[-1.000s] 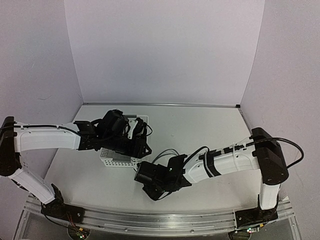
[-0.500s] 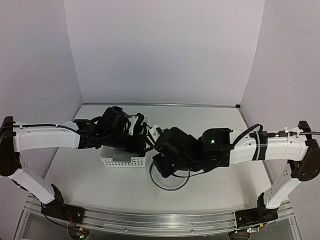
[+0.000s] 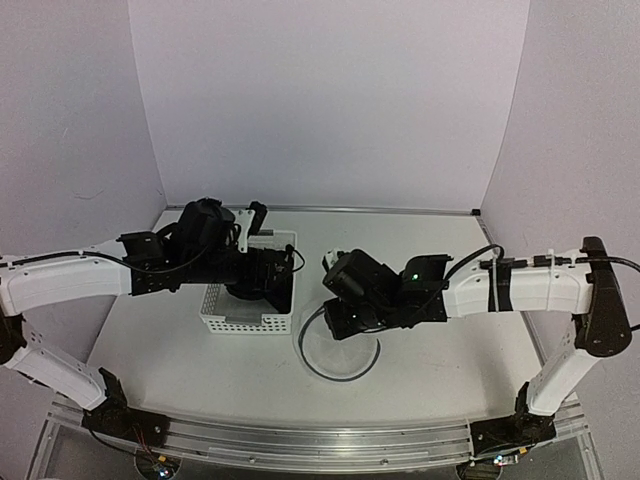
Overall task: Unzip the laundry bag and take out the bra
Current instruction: Set the laundry bag at the center of the board.
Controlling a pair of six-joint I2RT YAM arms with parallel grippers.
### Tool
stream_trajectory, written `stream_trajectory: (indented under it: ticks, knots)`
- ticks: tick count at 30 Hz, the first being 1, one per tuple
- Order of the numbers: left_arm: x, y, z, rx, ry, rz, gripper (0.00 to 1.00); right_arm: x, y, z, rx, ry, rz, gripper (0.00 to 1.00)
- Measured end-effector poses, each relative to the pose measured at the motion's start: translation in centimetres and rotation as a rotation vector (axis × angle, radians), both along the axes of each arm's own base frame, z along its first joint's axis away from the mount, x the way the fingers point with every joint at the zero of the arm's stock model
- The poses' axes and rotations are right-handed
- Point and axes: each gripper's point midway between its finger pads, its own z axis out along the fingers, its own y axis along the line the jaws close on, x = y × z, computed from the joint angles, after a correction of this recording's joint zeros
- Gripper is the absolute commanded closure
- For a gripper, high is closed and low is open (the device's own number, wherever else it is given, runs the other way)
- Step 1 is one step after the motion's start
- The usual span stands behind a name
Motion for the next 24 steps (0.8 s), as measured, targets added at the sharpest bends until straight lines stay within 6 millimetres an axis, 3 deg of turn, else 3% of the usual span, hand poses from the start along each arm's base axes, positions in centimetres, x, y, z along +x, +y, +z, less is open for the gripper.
stream_trajectory:
  ticks: [7,13,24]
  knots:
    - [0.5,1.7,2.5,-0.009,-0.08,0.063,0.33,2.5,1.4,-2.5,0.053,0.058,-0.05,0.63]
    - [0.4,2.7,2.3,0.012,-0.087,0.089,0.33,3.6,2.5,-5.8,0.042,0.109,-0.068,0.63]
    - [0.3,3.6,1.6,0.035,-0.084,0.105,0.33,4.3,1.3,-10.0,0.005,0.165,-0.127,0.65]
